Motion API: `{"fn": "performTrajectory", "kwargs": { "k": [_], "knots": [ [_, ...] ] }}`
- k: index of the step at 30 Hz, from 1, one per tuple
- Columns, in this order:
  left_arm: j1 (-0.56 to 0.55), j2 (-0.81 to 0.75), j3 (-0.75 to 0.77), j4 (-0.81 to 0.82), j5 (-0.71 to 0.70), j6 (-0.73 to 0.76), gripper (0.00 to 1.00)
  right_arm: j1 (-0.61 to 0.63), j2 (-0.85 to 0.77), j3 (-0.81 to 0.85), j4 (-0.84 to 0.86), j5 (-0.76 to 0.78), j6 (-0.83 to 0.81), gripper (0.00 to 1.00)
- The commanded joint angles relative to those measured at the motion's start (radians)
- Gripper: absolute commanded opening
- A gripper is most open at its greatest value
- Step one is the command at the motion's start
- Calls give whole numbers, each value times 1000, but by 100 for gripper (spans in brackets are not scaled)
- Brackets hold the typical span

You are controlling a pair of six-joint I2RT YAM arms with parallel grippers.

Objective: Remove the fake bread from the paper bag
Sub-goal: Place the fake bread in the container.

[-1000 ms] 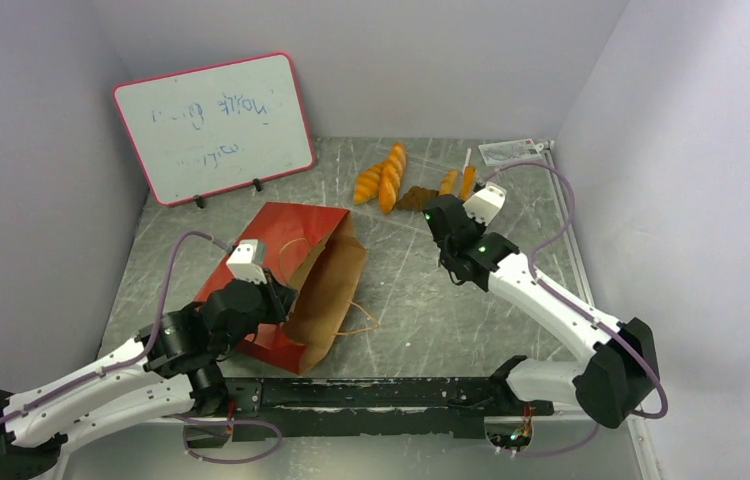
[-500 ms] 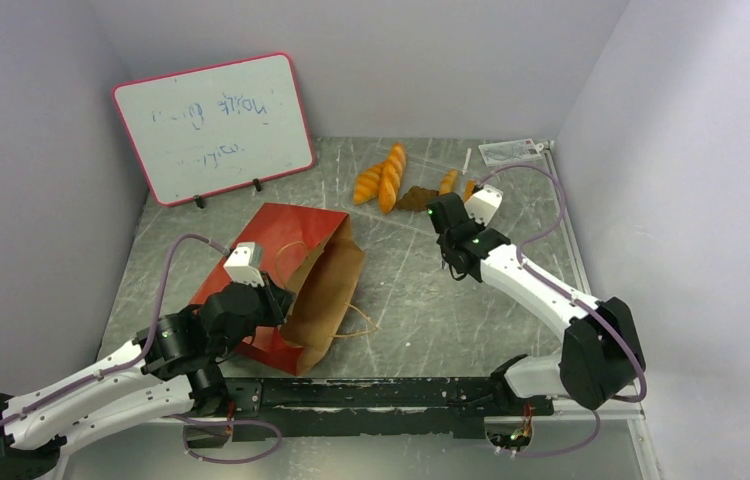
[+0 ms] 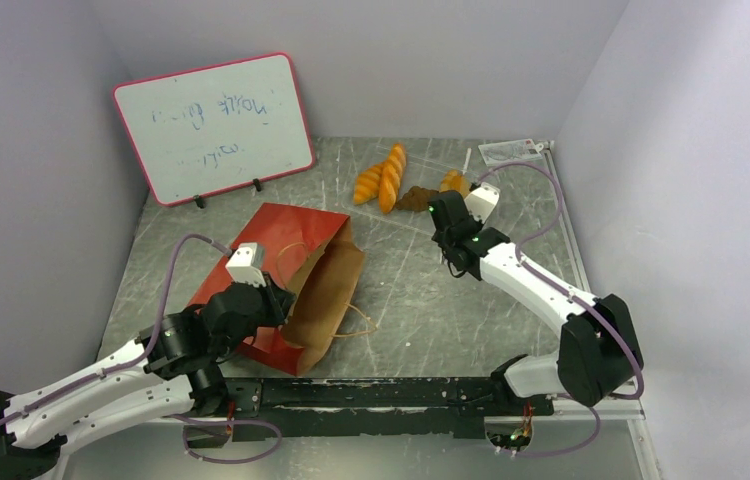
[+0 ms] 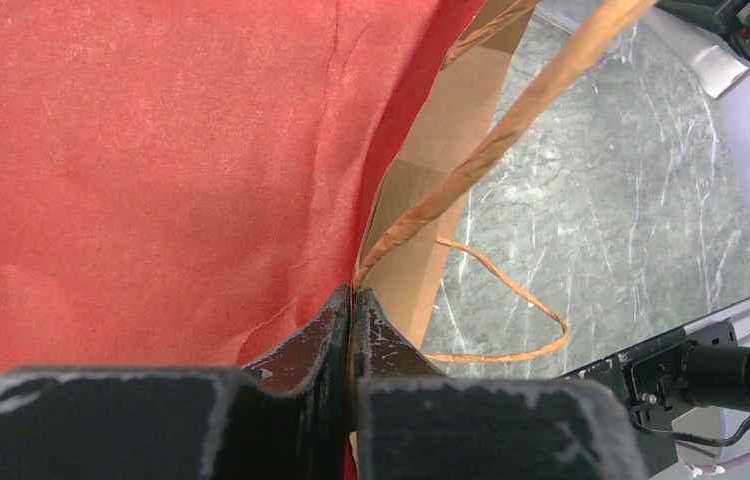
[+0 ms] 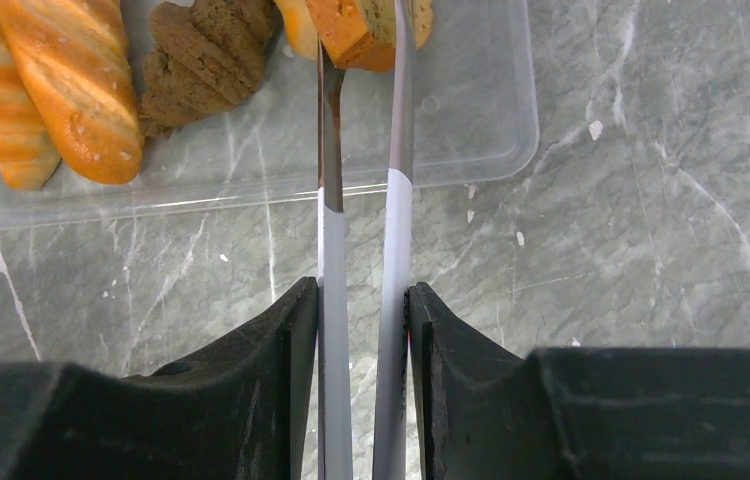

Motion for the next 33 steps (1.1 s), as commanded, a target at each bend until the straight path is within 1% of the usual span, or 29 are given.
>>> {"fn": "performTrajectory", "kwargs": {
  "k": [1, 10, 19, 26, 28, 33],
  "knots": [
    [-2, -2, -8, 24, -5, -6, 7, -3, -43, 10, 4, 8, 1, 38],
    [-2, 33, -6, 58, 2, 2, 7, -2, -99, 18, -28, 10, -5, 39],
    [-2, 38, -2, 60, -1, 2, 7, 2, -111, 44, -42, -15, -6, 39],
    [-2, 25, 1, 50, -9, 0, 7, 37, -108, 88, -57, -2, -11, 39],
    [-2, 29, 1, 51, -6, 1, 7, 42, -107, 125, -64, 1, -11, 39],
    [-2, 35, 2, 58, -1, 4, 7, 51, -115, 141, -70, 3, -14, 39]
  ]
}}
